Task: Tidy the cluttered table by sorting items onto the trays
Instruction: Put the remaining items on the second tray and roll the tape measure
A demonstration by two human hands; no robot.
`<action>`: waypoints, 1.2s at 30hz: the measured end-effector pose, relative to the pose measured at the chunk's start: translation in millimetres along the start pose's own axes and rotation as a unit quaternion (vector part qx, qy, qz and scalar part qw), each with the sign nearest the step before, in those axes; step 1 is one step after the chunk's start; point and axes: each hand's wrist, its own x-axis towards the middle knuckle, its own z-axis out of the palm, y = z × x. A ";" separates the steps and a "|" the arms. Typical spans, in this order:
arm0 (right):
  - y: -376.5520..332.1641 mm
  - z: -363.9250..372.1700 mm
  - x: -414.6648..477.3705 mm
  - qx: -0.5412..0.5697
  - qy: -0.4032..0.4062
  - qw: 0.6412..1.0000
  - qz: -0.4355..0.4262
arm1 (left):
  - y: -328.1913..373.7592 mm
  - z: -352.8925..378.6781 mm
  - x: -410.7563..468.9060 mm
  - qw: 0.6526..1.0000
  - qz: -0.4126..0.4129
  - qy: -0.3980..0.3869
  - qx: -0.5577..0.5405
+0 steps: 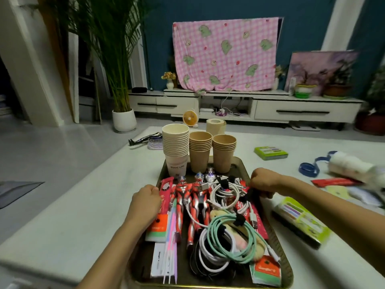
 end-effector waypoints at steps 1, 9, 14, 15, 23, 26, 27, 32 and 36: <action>5.6 -5.1 -1.3 -0.008 0.000 1.000 0.010 | 4.3 4.9 -2.8 1.000 0.007 -0.006 -0.003; 71.7 -56.9 -23.5 -0.012 -0.055 0.996 0.062 | 46.5 53.7 -22.3 0.998 0.047 -0.019 -0.031; 104.1 -98.0 -12.4 -0.042 0.268 0.962 0.008 | 56.7 67.3 -20.5 0.996 0.062 0.069 0.020; 115.8 -105.3 -10.0 -0.090 0.343 0.935 0.016 | 58.9 74.1 -19.6 0.994 0.066 0.086 0.031; 150.7 -116.5 25.1 -0.309 0.175 0.922 0.153 | 61.2 90.2 -6.9 0.986 0.136 0.038 0.091; 152.0 -112.0 32.2 -0.364 0.137 0.902 0.186 | 57.5 90.7 -3.8 0.984 0.129 0.030 0.115; 152.6 -110.6 33.0 -0.391 0.131 0.892 0.187 | 56.4 90.4 -4.2 0.985 0.125 0.027 0.116; 152.5 -113.0 34.7 -0.485 0.166 0.847 0.142 | 55.8 92.9 0.3 0.987 0.126 0.020 0.101; 132.1 -121.1 25.8 -0.478 0.251 0.839 0.072 | 58.4 97.3 0.9 0.986 0.131 0.021 0.105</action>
